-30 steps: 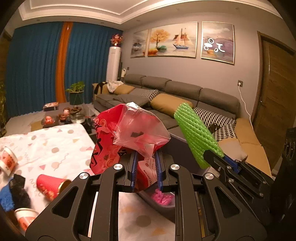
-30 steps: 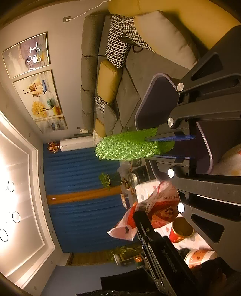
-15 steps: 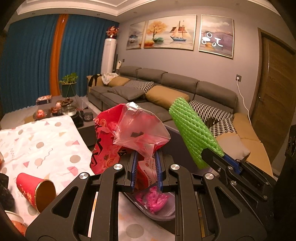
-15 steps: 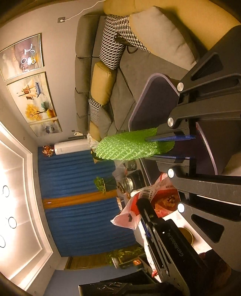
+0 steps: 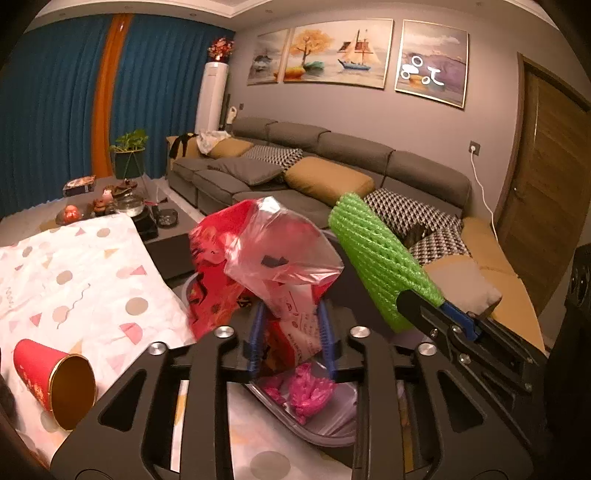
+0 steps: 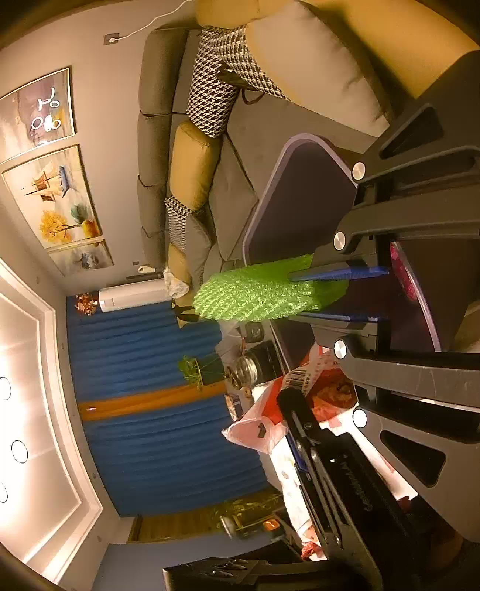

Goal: Collect trash
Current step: 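Carry the bag and foam sleeve to the grey bin and release both, then return both open tools over the remaining table trash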

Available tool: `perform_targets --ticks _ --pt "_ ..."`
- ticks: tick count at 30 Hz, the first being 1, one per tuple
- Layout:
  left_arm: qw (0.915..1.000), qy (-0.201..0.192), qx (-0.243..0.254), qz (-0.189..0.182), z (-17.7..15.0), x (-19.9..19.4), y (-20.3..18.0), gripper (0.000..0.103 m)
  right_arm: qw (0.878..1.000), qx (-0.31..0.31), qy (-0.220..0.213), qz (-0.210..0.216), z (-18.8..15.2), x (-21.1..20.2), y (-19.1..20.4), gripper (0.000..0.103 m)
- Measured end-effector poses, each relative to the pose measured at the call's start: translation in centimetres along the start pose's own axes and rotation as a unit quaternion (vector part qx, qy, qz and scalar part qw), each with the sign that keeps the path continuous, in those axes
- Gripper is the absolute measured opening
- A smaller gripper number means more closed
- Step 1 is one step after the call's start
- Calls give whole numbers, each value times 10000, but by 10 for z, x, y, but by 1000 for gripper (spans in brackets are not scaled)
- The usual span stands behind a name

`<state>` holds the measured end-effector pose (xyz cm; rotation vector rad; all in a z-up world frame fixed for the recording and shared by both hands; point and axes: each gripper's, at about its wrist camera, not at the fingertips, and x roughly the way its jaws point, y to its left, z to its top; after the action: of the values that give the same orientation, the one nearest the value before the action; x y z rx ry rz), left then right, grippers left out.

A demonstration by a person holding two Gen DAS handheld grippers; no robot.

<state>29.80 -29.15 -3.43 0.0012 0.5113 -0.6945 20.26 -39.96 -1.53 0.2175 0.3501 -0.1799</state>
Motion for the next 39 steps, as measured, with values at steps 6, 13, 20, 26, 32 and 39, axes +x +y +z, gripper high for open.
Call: perform_targets --ticks 6,13,20,26,32,39 --pt "9998 72 -131 107 -8 -1 14 60 9999 55 82 -90 -3 3 -5 27" --pt "9993 32 -298 210 -13 -11 20 79 9997 123 83 -206 -7 -3 -8 46" --pt "9968 -232 -475 600 -15 -49 23 91 9994 -8 -115 -329 -4 -27 -3 62" --pt "9902 -469 -570 1185 -23 -99 26 97 9987 -189 -322 -340 -9 -56 11 80" --pt "9805 -719 -653 1707 -38 -160 40 97 9987 -296 -364 -179 -14 -78 27 84" --pt "9646 -888 -783 2355 -72 -233 64 97 9981 -443 -401 140 -21 -103 59 85"
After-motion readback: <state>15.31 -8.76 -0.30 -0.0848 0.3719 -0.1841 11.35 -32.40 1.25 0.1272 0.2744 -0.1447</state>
